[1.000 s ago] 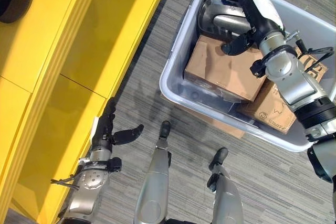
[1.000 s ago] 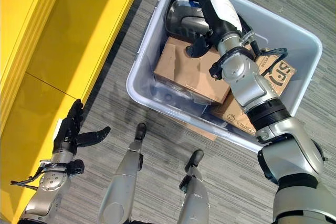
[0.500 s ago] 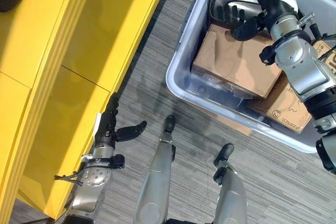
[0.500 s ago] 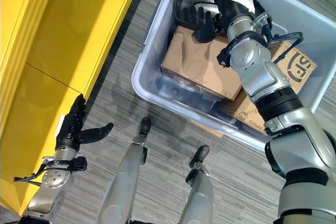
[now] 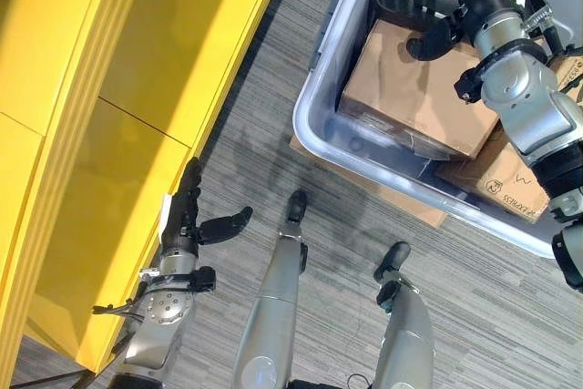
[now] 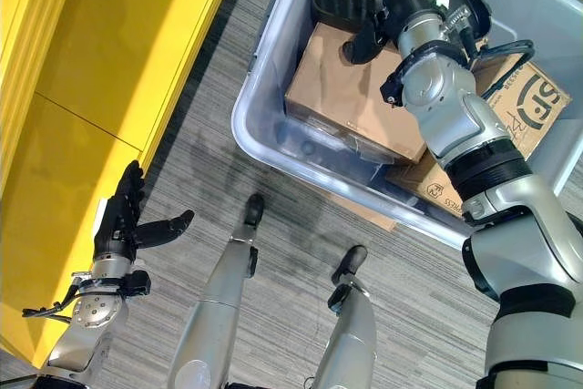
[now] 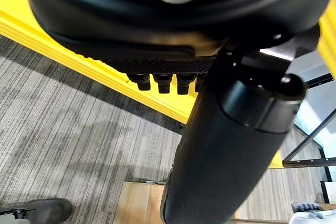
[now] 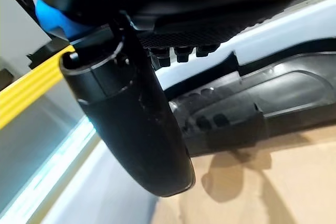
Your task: Move parts from the plastic box to the shelf.
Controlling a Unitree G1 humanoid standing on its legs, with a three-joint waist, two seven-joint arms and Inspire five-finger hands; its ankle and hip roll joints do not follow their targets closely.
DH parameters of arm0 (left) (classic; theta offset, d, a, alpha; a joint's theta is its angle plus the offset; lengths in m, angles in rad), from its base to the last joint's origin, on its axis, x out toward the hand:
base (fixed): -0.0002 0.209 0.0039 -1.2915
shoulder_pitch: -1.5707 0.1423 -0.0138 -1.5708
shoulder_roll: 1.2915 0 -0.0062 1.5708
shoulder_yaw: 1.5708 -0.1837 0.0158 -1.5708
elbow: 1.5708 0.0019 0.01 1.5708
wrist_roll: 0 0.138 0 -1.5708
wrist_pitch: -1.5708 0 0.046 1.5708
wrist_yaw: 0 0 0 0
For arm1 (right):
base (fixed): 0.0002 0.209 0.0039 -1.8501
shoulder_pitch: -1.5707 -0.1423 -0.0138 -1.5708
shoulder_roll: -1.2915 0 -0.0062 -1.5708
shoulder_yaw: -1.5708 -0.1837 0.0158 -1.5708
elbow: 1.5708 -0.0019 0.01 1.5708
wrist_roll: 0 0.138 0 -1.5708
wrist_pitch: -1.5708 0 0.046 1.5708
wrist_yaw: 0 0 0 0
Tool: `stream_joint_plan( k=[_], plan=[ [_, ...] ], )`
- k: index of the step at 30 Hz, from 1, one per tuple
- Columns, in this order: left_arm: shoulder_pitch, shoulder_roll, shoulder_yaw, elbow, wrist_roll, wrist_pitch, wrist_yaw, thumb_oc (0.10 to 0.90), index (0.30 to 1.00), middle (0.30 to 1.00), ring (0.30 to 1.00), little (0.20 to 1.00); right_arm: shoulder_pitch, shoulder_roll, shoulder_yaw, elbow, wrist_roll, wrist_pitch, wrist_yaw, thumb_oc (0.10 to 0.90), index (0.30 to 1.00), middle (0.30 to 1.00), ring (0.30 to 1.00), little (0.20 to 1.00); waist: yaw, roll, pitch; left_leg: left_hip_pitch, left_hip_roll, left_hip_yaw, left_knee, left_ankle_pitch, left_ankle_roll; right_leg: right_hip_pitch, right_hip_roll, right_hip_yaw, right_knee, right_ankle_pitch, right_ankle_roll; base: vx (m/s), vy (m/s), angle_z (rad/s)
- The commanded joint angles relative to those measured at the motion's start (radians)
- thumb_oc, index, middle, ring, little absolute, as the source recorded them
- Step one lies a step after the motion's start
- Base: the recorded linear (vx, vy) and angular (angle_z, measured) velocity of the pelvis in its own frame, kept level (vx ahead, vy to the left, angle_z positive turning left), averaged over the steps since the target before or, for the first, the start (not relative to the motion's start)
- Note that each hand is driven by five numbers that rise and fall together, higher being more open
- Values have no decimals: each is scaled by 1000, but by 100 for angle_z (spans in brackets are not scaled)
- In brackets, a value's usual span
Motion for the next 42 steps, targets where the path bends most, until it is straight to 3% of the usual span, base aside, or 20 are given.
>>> stream_joint_plan(
  k=[1,42],
  plan=[
    [-5,57,38,-101,-26,-91,46,900,1000,1000,1000,1000,-148,-71,9,-20,-55,-40,-72,900,1000,1000,1000,1000,-5,30,-9,-42,7,-35,113,-124,-5,212,1,-3,-3,-102,3,0,0,0],
    [-44,51,11,-100,-22,-125,93,900,1000,1000,1000,1000,-143,33,93,344,-104,-30,-99,900,1000,1000,1000,1000,3,37,-9,-83,1,-43,87,-99,-5,189,10,-23,-30,-93,11,0,0,0]
  ],
)
